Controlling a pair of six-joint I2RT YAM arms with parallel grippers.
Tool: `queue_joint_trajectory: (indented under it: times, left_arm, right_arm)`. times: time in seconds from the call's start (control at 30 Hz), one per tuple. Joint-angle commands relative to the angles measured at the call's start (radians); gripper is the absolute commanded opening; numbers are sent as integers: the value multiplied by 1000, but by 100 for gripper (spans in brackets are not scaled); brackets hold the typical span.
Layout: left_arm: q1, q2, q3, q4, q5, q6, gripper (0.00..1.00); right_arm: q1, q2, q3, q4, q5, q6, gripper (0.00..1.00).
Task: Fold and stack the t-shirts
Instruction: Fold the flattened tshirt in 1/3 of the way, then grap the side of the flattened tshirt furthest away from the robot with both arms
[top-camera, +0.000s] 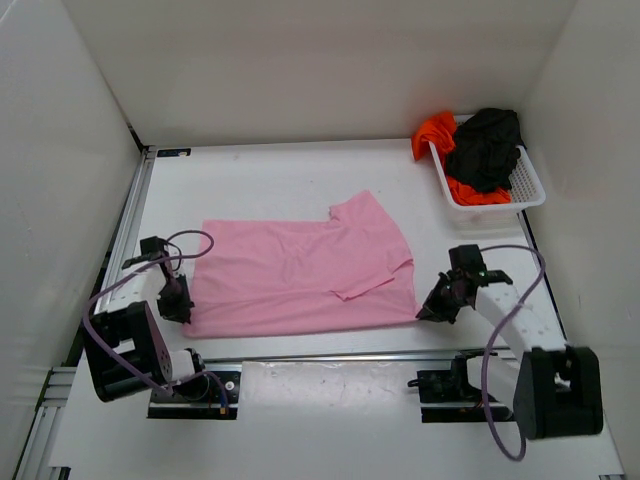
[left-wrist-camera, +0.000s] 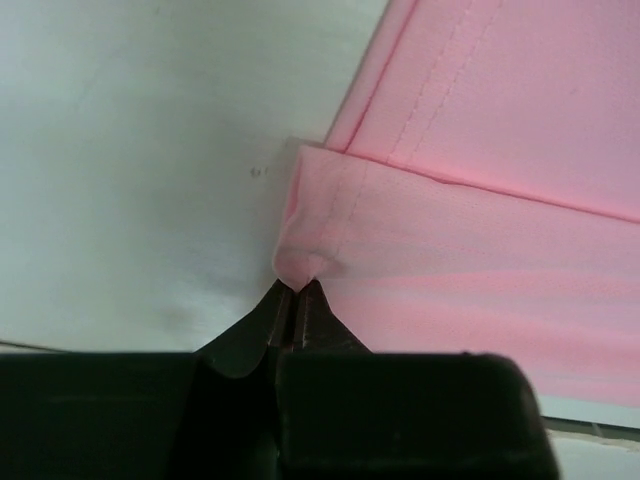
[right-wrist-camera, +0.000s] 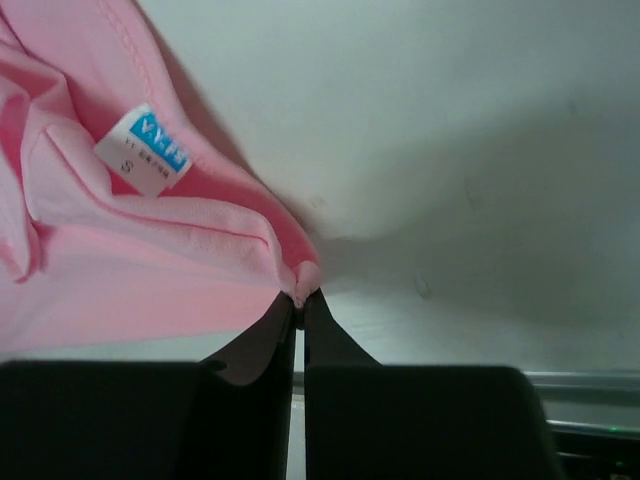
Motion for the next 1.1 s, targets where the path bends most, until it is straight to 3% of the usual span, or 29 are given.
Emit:
queue_joint_trajectory:
  times: [0.0,0.1,0.17,0.2,0.23,0.33,0.37,0.47,0.57,0.73,0.97,1.07]
  left_arm:
    - [3,-65,-5,-46,-81,4,12]
    - [3,-76,-14,-69,-90,4,16]
    - [3,-76,-14,-80,-80,4,22]
    - [3,-76,-23,-91,-80,4,24]
    - [3,-76,-23,-91,-80,4,26]
    - [3,-76,-10,-125,-80,4,53]
    - [3,-76,1,-135,-69,4,66]
    - [3,-87,87,-160,-40,4,71]
    - [3,-98,237,-160,20,4,78]
    - [3,2,440,-59,199,4,84]
    - [-29,460,820,-25,282,4,84]
    - [-69,581,888,6,282,4,82]
  right_arm:
    - [16,-143,-108,-200,66,114,0]
    - [26,-256,-182,-272,75,183,0]
    - [26,-313,-194,-311,102,204,9]
    - [26,-324,-194,-321,102,204,9]
    - [26,-324,-194,-321,116,204,19]
    - [26,-333,-134,-358,130,189,50]
    - [36,-333,-113,-358,130,166,51]
    - [64,-333,26,-358,144,120,51]
    - [73,-236,221,-306,147,41,58]
    - [82,172,584,-295,147,-128,63]
    - [104,781,1254,-277,162,-181,66]
    - [104,1018,1424,-277,138,-151,66]
